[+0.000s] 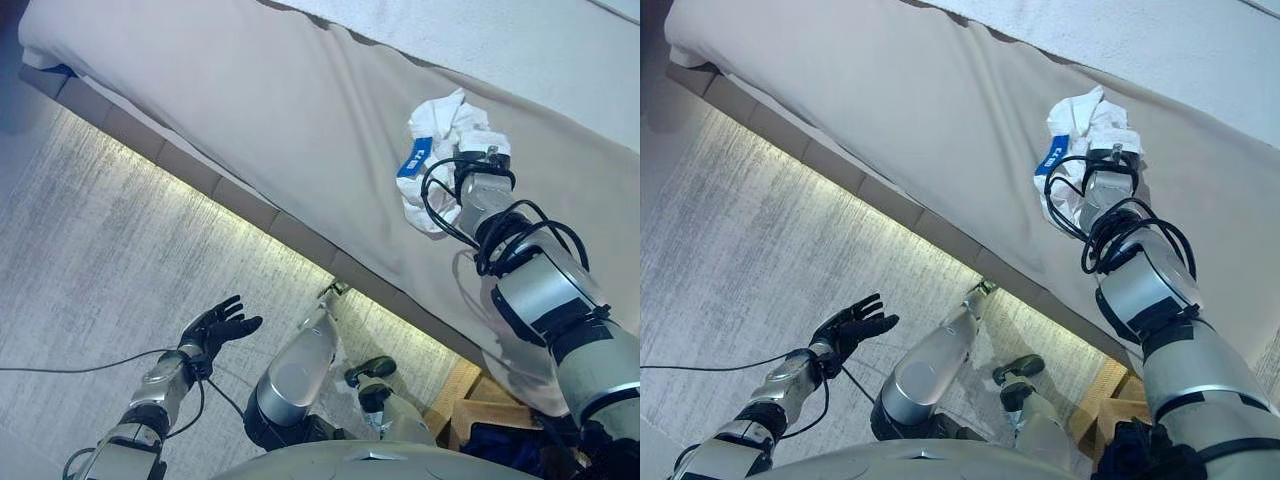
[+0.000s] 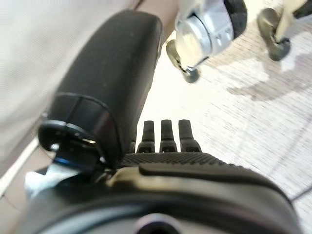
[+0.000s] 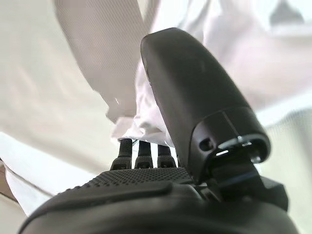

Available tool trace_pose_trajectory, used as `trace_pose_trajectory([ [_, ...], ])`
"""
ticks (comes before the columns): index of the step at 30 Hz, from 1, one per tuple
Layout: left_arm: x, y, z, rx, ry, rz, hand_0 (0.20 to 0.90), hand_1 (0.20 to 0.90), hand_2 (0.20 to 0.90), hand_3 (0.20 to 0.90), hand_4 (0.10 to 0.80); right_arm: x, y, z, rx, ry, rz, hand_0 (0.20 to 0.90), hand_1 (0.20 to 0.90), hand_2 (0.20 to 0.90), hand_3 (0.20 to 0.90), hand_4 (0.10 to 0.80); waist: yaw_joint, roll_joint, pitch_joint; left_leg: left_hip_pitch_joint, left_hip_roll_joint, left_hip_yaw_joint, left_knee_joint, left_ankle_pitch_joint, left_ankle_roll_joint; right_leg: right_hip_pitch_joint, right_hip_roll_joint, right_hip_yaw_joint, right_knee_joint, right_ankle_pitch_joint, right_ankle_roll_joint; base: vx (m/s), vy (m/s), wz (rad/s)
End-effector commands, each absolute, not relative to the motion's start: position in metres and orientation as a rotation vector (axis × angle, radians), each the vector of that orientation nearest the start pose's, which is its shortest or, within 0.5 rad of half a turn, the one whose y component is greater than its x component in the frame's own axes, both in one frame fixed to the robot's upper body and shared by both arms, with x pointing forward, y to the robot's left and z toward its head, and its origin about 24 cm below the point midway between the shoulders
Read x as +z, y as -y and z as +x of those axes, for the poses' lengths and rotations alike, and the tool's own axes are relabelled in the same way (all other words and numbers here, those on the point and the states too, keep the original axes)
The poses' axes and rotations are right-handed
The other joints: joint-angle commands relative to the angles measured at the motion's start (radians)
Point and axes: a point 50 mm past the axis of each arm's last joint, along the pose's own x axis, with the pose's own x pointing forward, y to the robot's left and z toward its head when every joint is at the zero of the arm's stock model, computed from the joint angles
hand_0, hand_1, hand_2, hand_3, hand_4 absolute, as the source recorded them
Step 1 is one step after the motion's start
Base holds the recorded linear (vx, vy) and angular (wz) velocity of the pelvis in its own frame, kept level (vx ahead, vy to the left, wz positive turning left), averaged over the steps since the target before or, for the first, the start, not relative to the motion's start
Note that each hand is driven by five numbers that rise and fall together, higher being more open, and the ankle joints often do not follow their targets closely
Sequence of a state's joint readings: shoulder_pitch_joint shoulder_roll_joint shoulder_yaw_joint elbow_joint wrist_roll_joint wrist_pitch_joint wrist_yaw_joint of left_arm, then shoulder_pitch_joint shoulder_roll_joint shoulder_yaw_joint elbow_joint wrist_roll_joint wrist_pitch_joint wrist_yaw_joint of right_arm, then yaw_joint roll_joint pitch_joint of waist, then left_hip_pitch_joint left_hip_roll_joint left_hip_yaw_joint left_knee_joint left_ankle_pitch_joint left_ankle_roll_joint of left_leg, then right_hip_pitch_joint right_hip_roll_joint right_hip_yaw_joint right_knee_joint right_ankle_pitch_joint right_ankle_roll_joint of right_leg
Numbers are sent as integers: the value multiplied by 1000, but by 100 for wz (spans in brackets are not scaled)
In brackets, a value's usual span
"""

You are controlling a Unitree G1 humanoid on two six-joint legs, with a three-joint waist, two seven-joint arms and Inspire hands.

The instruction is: Pick up the clothes from the bed and place them into the basket

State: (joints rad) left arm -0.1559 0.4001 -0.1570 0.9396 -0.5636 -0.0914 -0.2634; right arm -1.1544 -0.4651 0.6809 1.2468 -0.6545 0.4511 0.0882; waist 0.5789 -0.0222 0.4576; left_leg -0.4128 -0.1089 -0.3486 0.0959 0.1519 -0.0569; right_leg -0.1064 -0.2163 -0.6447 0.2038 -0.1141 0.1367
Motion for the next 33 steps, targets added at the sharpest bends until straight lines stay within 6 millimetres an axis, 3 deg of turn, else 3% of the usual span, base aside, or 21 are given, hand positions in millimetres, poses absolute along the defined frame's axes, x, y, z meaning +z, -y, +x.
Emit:
trace_pose_trajectory([
  [1, -79, -265, 213, -12, -604, -140, 900, 900, 900, 900, 800, 204, 245, 412, -344, -553, -1654, 900, 900, 900, 900, 800, 50, 13, 62, -27, 6, 97, 46, -112, 71, -38, -24, -4, 187, -10, -50, 3, -15, 9],
  [4, -77, -262, 215, -33, -584, -145, 900, 900, 900, 900, 800, 208, 245, 413, -362, -518, -1678, 900, 900, 900, 900, 800, 58, 19, 62, -65, 4, 89, 55, -104, 71, -78, -27, -14, 211, -14, -47, -7, -15, 9],
  [5, -76, -261, 215, -37, -582, -147, 900, 900, 900, 900, 800, 211, 243, 414, -381, -476, -1680, 785, 785, 785, 765, 665, 61, 22, 62, -76, 4, 86, 57, -102, 71, -91, -26, -19, 215, -17, -46, -16, -9, 14],
  [6, -77, -259, 215, -41, -582, -149, 900, 900, 900, 900, 800, 217, 238, 416, -412, -402, -1677, 411, 411, 411, 329, 229, 64, 27, 62, -92, 5, 82, 62, -98, 70, -109, -25, -25, 221, -20, -46, -43, -10, 18],
  [7, -77, -257, 215, -42, -581, -152, 900, 900, 900, 900, 800, 224, 232, 418, -452, -312, -1643, 300, 300, 300, 200, 100, 65, 30, 62, -112, 5, 78, 68, -97, 71, -134, -25, -28, 228, -21, -47, -78, -20, 15],
  [12, -92, -260, 195, 32, -631, -176, 900, 900, 900, 900, 800, 280, 179, 419, -559, 364, -1065, 300, 300, 300, 200, 100, 23, 18, 62, -123, 46, 79, 52, -98, 57, -188, 3, 0, 209, -16, -43, -91, 5, -4],
  [16, -108, -270, 165, 142, -688, -196, 900, 900, 900, 900, 800, 328, 144, 380, -501, 843, -617, 300, 300, 300, 200, 100, -51, -30, 62, -34, 85, 128, 25, -128, 46, -126, 30, 62, 137, -3, -46, -52, -6, -34],
  [18, -111, -273, 160, 165, -705, -190, 900, 900, 900, 900, 800, 334, 141, 370, -488, 909, -557, 300, 300, 300, 200, 100, -65, -40, 62, 16, 94, 146, 3, -132, 42, -81, 44, 87, 100, -2, -46, 8, -55, -68],
  [21, -115, -279, 149, 199, -746, -166, 900, 900, 900, 900, 800, 349, 146, 345, -534, 1058, -509, 300, 300, 300, 200, 100, -114, -68, 4, 126, 104, 174, -56, -139, 34, 26, 83, 150, -5, -7, -50, 77, -95, -45],
  [25, -123, -279, 132, 197, -832, -128, 900, 900, 900, 900, 800, 341, 168, 324, -594, 1092, -511, 300, 300, 300, 200, 100, -174, -79, -117, 230, 98, 202, -98, -155, 33, 109, 116, 217, -95, -4, -52, 157, -49, -38],
  [27, -126, -277, 128, 185, -864, -102, 900, 900, 900, 900, 800, 336, 176, 319, -627, 1096, -538, 300, 300, 300, 200, 100, -199, -74, -159, 251, 91, 216, -106, -134, 41, 122, 124, 227, -125, 23, -54, 41, 14, -49],
  [30, -133, -270, 122, 165, -950, -51, 900, 900, 900, 900, 800, 335, 192, 307, -683, 1101, -622, 300, 300, 300, 200, 100, -283, -60, -262, 349, 91, 271, -149, -144, 44, 165, 137, 291, -182, 45, -55, 158, -52, -50],
  [33, -136, -262, 123, 137, -983, -22, 900, 900, 900, 900, 800, 337, 206, 301, -742, 1082, -674, 300, 300, 300, 200, 100, -346, -46, -313, 395, 92, 315, -167, -150, 48, 178, 144, 333, -210, 63, -57, 76, -71, -57],
])
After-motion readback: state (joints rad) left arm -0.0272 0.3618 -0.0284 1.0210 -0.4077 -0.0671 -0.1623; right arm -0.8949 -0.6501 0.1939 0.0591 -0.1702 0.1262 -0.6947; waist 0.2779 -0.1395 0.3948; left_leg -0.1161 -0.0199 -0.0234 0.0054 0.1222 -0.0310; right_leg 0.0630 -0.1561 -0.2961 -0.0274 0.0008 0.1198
